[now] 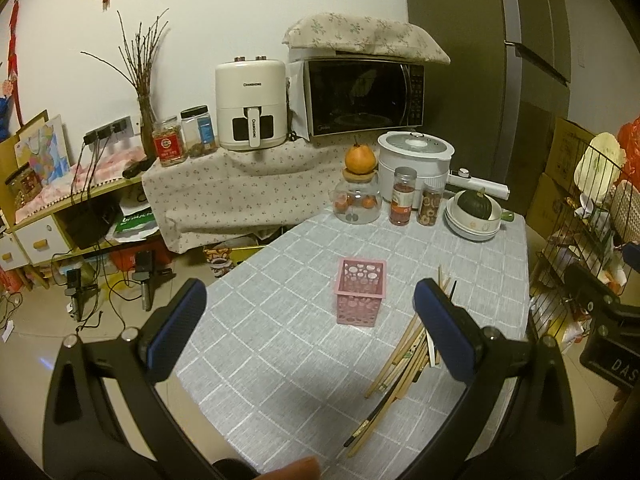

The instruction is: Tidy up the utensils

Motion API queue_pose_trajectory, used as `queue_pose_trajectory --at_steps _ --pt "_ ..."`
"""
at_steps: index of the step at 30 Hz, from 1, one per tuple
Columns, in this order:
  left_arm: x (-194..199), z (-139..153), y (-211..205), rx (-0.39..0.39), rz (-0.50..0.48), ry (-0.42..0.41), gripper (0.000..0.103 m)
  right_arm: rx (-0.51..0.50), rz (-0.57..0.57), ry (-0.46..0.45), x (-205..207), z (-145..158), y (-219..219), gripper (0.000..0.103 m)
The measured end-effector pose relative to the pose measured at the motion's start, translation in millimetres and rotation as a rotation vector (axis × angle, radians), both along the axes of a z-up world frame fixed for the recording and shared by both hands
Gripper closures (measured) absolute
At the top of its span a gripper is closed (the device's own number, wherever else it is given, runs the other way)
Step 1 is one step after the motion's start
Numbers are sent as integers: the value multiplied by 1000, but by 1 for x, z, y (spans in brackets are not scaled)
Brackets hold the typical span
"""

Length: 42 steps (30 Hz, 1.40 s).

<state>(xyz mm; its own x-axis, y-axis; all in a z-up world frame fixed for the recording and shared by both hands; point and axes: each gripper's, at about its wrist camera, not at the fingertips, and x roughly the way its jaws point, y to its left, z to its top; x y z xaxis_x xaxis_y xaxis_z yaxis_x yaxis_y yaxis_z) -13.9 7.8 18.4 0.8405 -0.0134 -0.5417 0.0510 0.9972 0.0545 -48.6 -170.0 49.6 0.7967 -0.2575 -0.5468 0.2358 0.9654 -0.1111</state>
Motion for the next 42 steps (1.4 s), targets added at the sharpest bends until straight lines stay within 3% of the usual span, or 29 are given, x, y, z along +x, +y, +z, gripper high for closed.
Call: queue_pose_trajectory --at_steps 20,28,31,33,37,42 --pt "-1 0 1 7 1 -2 0 0 7 10 3 -1 -5 0" --pt "6 -4 2 11 -5 10 0 6 7 42 11 -4 -10 0" --pt "16 -8 -2 50 -10 19 0 -5 -11 81 24 -4 -12 0" --pt "27 -14 -5 70 -33 60 0 3 -13 120 34 -6 -15 0" --pt "57 -30 -7 40 -118 214 0 38 11 224 61 -17 -24 0" --pt "92 -56 -17 113 -138 342 0 115 52 374 104 -56 -40 0"
